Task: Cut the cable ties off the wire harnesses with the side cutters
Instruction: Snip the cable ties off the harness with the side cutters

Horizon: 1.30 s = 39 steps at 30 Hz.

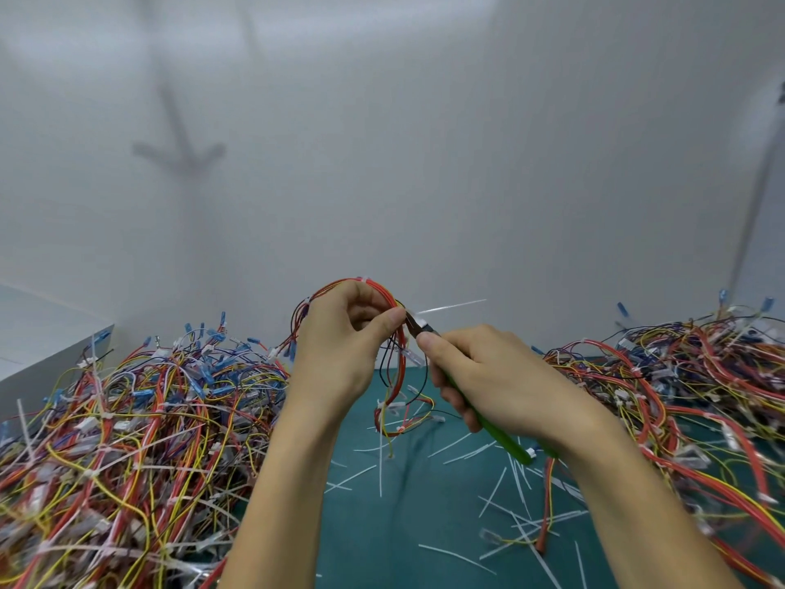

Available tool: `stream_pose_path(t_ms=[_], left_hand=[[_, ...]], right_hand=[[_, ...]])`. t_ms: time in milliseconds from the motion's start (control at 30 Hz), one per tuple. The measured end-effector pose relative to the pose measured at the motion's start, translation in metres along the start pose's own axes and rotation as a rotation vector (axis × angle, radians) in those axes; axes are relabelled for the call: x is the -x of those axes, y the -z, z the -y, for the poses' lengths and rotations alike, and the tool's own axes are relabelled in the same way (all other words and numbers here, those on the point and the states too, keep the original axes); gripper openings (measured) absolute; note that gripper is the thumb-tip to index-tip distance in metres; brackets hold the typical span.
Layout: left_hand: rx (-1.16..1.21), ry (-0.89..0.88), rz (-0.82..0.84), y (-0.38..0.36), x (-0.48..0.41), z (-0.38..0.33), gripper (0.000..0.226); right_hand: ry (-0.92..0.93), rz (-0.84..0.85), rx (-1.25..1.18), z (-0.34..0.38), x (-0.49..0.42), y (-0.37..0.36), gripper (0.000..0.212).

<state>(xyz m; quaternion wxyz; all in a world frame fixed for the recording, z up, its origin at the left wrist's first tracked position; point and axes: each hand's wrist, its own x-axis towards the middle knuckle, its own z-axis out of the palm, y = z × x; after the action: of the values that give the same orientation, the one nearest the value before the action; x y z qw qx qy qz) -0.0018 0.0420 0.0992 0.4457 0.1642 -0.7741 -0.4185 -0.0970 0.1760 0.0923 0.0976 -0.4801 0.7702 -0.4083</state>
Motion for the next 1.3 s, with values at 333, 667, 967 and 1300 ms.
stream_pose_path(t_ms=[333, 667, 967, 1300], left_hand=[[0.187, 0.041, 0.068, 0.0055, 0.0003, 0.0021, 0.006], [0.151, -0.004, 0.082, 0.0065, 0.0007, -0.0019, 0.007], [-0.052, -0.112, 0.061, 0.0059, -0.0011, -0.0025, 0.018], [-0.155, -0.191, 0.039, 0.0055, 0.0004, -0.0043, 0.020]], right_hand=[[0.004, 0.004, -0.053, 0.0005, -0.0016, -0.0026, 0.051], [-0.012, 0.065, -0.174, -0.0059, -0.0020, -0.0020, 0.053], [-0.023, 0.077, -0.174, -0.0077, -0.0028, -0.0012, 0.054], [-0.030, 0.084, -0.169, -0.0064, -0.0010, 0.0005, 0.053]])
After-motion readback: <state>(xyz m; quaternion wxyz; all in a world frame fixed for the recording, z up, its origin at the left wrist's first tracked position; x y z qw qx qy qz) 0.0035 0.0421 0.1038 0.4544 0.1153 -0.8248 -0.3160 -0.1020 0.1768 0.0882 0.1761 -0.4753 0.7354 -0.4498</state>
